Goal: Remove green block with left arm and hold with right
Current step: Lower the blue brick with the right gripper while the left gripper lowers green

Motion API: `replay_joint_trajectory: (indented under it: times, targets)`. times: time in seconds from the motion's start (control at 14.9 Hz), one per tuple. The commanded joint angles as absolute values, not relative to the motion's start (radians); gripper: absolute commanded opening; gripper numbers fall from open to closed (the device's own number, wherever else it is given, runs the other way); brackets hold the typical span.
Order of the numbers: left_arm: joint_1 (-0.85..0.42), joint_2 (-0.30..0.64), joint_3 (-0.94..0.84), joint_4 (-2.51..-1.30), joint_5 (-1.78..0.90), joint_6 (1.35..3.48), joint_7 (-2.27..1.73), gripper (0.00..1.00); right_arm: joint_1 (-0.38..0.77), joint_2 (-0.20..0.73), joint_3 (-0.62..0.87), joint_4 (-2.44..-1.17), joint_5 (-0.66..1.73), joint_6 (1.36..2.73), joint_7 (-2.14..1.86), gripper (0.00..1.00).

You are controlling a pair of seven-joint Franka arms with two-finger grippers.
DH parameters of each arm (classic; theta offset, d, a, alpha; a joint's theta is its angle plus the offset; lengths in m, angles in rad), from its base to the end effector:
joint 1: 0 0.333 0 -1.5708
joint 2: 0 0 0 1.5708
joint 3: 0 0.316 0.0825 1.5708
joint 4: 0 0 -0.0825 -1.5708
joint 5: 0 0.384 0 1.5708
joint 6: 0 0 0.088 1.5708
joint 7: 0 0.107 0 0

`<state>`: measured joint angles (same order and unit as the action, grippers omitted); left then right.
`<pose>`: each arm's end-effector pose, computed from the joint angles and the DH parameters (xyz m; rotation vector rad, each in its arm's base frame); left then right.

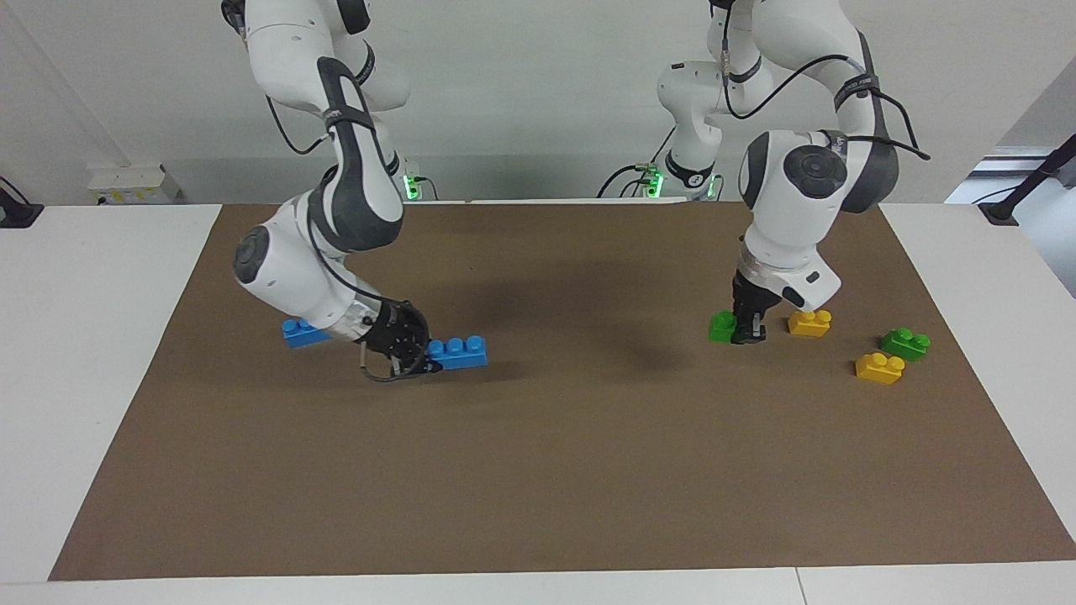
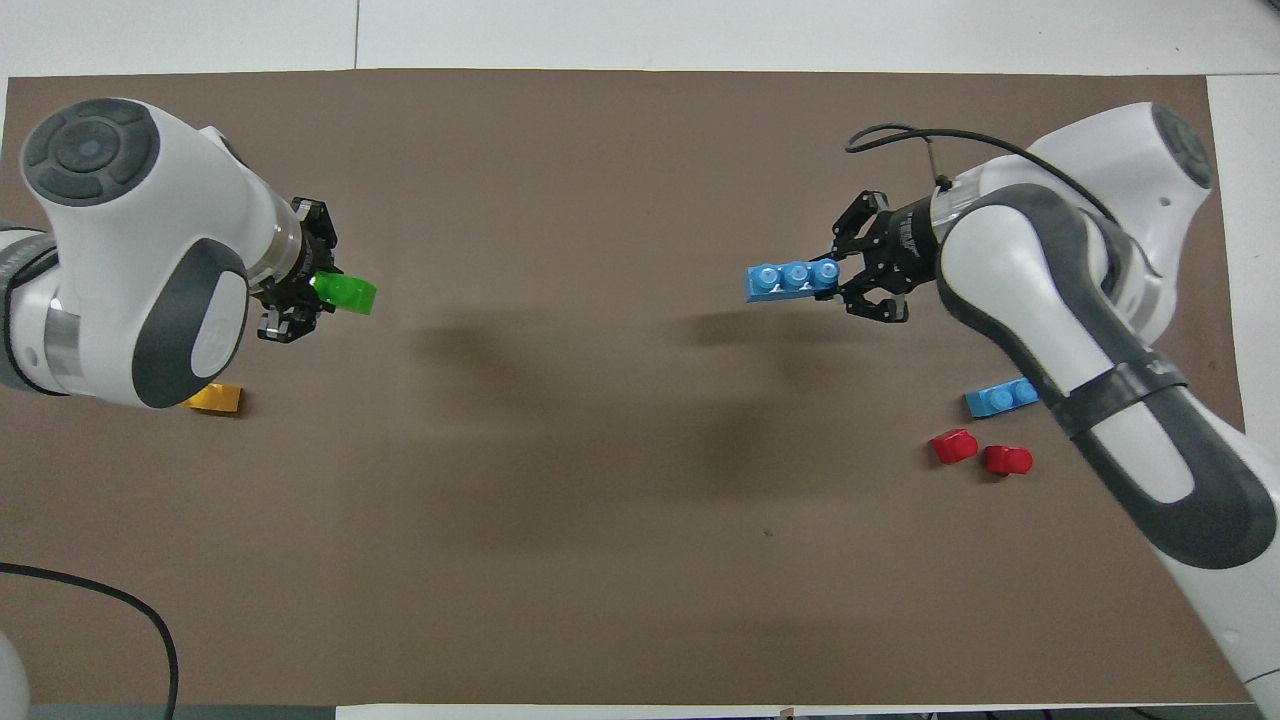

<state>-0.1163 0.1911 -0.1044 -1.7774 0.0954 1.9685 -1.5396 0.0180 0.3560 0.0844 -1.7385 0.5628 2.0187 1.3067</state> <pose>0.6022 -0.1253 0.4487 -2.4814 -1.8550 -0.0827 0.6394 0.0923 0.3759 -2.0224 1.8424 0.5572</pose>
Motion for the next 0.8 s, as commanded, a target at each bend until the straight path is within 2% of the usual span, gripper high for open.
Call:
replay_joint_trajectory:
  times: [0.0, 0.2, 0.4, 0.74]
  targets:
    - [-0.043, 0.161, -0.114, -1.837, 0.092, 2.005, -1.381, 0.00, -0.109, 0.367, 0.100, -1.729, 0.552, 1.941, 1.198, 0.00]
    - [0.030, 0.143, -0.114, -1.911, 0.092, 2.094, -1.260, 0.00, -0.189, 0.351, 0.098, -1.793, 0.523, 1.940, 1.155, 0.00]
    - [0.086, 0.150, -0.112, -1.953, 0.092, 2.170, -1.134, 0.00, -0.215, 0.350, 0.084, -1.833, 0.522, 1.957, 1.152, 0.00]
    - [0.169, 0.182, -0.112, -1.983, 0.092, 2.262, -0.974, 0.00, -0.221, 0.321, 0.083, -1.951, 0.522, 2.063, 1.134, 0.00]
